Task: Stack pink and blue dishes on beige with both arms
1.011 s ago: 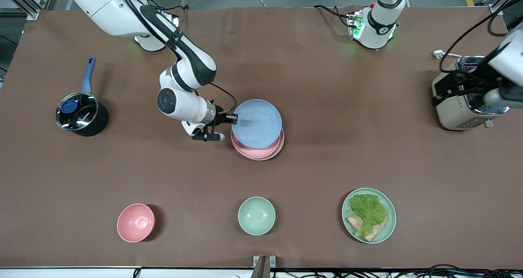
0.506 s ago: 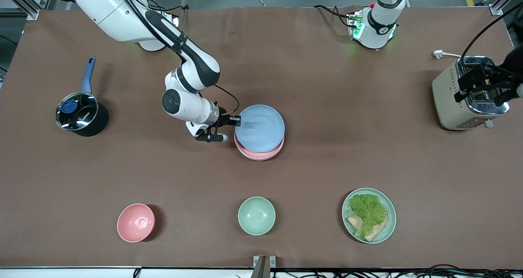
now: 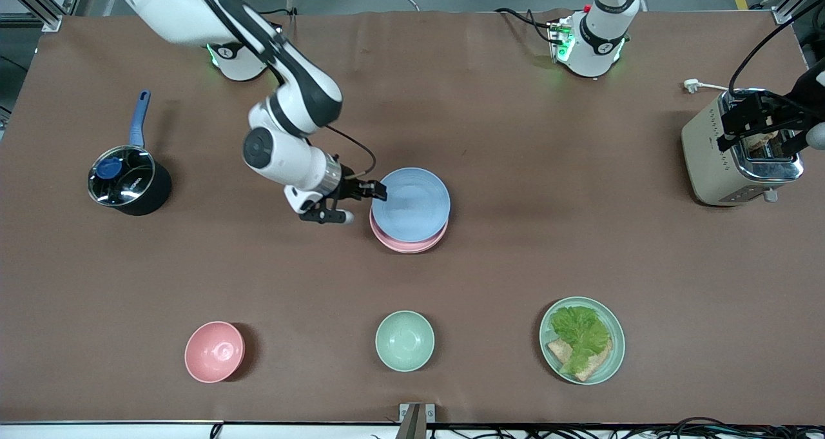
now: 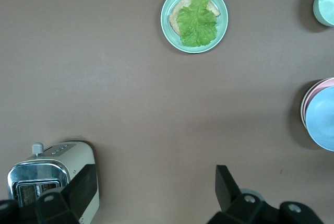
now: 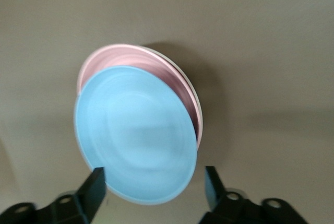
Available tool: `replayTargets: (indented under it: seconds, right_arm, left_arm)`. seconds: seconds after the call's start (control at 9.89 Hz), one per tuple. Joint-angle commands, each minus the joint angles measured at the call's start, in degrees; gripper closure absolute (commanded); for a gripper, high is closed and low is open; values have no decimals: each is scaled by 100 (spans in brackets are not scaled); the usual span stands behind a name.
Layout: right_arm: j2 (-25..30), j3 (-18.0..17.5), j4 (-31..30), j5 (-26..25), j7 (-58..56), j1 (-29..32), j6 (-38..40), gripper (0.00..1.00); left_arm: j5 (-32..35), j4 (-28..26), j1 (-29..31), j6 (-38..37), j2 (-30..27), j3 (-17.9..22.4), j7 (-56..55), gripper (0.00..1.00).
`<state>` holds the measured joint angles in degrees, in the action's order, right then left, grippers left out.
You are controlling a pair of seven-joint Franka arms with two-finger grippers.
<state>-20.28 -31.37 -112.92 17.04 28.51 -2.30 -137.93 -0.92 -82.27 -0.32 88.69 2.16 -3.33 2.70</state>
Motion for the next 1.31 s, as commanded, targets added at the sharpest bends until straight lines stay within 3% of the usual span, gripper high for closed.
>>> replayTargets:
  seconds: [0.0,0.1,0.3,0.61,0.71,0.91,1.21]
  right_arm:
    - [1399,242,-100,-994,181,650,1332,0]
    - [1717,932,171,-1436,164,556,1939,0]
    - [1869,2138,1135,-1493,-106,467,2898,0]
    - [1878,3327,2167,-1484,-1878,467,4078,0]
    - [1870,3591,2578,-1484,-2302,467,4516,0]
    - [1843,3655,3247,-1510,-2420,485,5317,0]
    - [1826,3646,3233,-1475,-2543,502,5426,0]
  left_arm:
    - [119,149,-64,-98,188,16,-15,0]
    - [101,158,-160,-98,144,69,-76,0]
    - [-4,-33,-459,-185,-101,464,-384,0]
    - [-22,-193,-504,-281,-304,535,-393,0]
    - [-22,-167,-460,-317,-304,526,-340,0]
    - [-118,-193,-373,-422,-374,526,-331,0]
    - [-180,-272,-363,-432,-462,535,-384,0]
